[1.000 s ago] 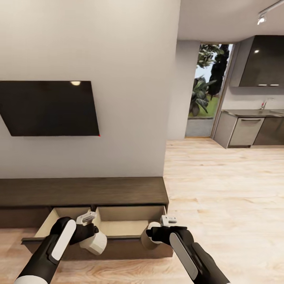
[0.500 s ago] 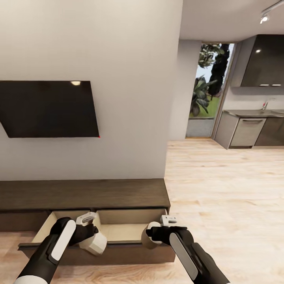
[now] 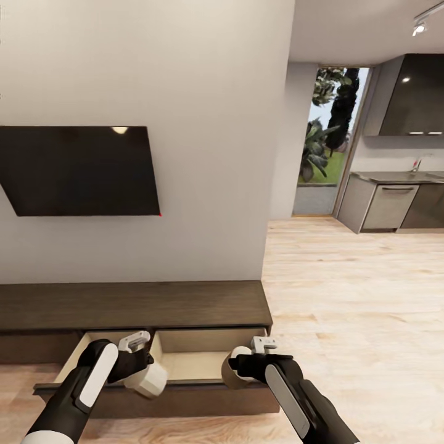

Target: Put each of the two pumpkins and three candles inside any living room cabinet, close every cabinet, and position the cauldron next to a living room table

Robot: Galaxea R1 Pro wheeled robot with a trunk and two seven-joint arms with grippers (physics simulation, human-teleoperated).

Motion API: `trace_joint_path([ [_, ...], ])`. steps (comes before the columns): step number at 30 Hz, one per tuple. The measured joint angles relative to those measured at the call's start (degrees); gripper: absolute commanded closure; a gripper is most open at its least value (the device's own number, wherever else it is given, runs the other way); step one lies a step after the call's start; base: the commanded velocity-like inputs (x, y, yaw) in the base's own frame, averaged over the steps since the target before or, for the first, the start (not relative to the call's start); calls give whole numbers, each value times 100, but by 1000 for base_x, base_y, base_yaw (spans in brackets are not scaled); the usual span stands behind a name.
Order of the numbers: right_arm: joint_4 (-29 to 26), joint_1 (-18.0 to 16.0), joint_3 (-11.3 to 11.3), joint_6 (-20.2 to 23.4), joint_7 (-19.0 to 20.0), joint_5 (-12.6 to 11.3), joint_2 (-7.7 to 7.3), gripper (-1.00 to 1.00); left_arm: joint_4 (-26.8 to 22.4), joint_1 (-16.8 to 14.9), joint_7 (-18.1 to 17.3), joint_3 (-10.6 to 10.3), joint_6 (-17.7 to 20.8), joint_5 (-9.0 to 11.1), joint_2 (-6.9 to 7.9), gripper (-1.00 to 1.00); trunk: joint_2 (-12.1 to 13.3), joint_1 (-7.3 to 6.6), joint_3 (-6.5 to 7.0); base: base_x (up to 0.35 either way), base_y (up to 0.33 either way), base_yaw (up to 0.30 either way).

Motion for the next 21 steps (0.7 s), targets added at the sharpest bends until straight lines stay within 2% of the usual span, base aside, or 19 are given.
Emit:
trace_joint_path([
  [9,7,0,-2,-4,1,8,0,100,3,0,0,-8,-8,48,-3,100,0,0,0,13,90,0],
  [21,9,0,-2,-5,9,4,7,100,4,0,0,-8,-12,39,-3,100,0,-1,0,126,108,0],
])
